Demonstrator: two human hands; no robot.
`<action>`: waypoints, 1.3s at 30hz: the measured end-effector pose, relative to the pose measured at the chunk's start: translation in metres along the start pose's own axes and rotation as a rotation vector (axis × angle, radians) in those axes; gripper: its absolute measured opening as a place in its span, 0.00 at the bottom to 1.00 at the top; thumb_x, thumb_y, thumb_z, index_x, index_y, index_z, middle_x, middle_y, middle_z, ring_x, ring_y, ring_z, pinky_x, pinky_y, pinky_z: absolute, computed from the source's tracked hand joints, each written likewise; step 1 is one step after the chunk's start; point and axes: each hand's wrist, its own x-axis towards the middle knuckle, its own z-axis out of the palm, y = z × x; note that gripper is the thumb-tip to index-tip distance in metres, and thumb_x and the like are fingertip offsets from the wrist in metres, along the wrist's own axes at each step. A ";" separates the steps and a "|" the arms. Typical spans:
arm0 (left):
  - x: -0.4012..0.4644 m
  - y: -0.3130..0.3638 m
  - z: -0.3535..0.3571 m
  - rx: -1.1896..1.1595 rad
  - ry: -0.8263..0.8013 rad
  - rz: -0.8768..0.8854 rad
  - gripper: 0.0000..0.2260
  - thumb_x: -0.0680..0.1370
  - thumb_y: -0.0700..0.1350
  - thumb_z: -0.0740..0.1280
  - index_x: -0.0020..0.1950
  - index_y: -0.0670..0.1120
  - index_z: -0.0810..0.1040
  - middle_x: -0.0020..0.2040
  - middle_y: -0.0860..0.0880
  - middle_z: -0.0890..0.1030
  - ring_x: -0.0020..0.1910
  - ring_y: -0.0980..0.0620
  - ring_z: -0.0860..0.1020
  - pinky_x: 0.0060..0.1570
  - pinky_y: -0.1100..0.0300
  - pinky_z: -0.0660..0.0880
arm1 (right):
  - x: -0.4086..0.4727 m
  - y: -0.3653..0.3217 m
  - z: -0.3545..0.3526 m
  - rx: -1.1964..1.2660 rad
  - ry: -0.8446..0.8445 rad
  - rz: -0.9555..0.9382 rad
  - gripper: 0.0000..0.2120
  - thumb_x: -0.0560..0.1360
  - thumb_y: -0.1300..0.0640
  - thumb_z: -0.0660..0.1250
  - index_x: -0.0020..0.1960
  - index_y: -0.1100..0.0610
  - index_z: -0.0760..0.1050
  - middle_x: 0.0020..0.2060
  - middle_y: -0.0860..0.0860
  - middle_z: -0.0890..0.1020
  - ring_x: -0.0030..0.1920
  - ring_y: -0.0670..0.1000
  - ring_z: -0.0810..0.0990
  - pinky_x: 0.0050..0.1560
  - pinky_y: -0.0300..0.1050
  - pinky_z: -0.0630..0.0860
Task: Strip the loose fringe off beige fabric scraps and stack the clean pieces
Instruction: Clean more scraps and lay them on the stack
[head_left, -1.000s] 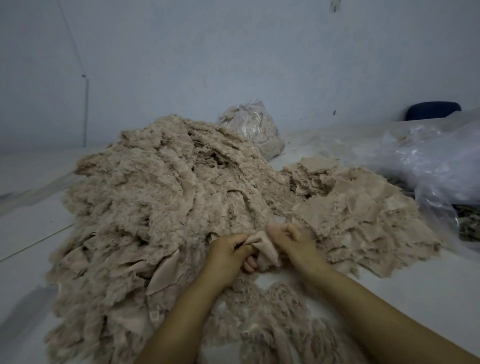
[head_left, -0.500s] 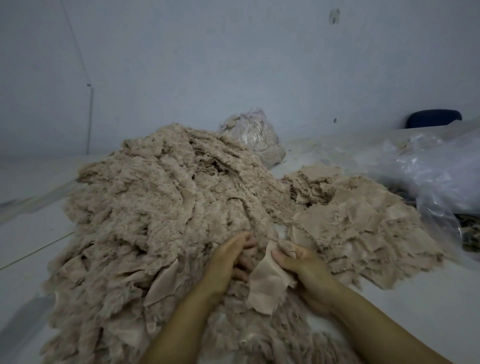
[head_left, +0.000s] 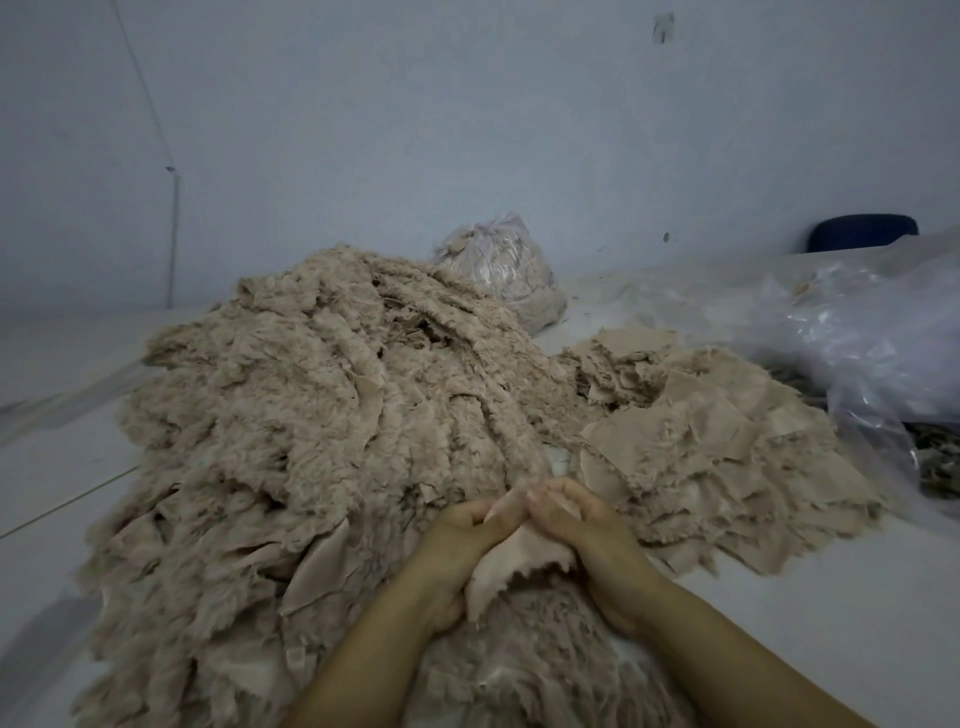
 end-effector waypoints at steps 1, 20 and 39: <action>0.000 0.001 -0.001 0.039 0.029 0.045 0.18 0.69 0.47 0.72 0.53 0.37 0.80 0.48 0.38 0.84 0.44 0.44 0.82 0.44 0.55 0.79 | 0.000 0.000 0.000 -0.041 0.034 -0.001 0.10 0.71 0.54 0.71 0.46 0.60 0.76 0.39 0.57 0.83 0.40 0.53 0.82 0.39 0.44 0.78; 0.001 0.012 -0.008 0.097 0.317 0.280 0.12 0.81 0.39 0.58 0.38 0.43 0.71 0.27 0.49 0.75 0.23 0.57 0.73 0.23 0.68 0.68 | 0.005 -0.010 0.001 -0.247 0.316 -0.141 0.14 0.77 0.56 0.66 0.34 0.58 0.69 0.22 0.47 0.67 0.24 0.46 0.62 0.23 0.36 0.61; -0.008 0.012 -0.006 0.169 0.196 0.418 0.08 0.75 0.44 0.69 0.52 0.46 0.76 0.39 0.49 0.84 0.35 0.52 0.81 0.33 0.59 0.77 | -0.006 -0.011 0.015 -0.170 0.261 -0.151 0.06 0.78 0.60 0.64 0.44 0.60 0.77 0.32 0.52 0.80 0.33 0.51 0.76 0.33 0.43 0.72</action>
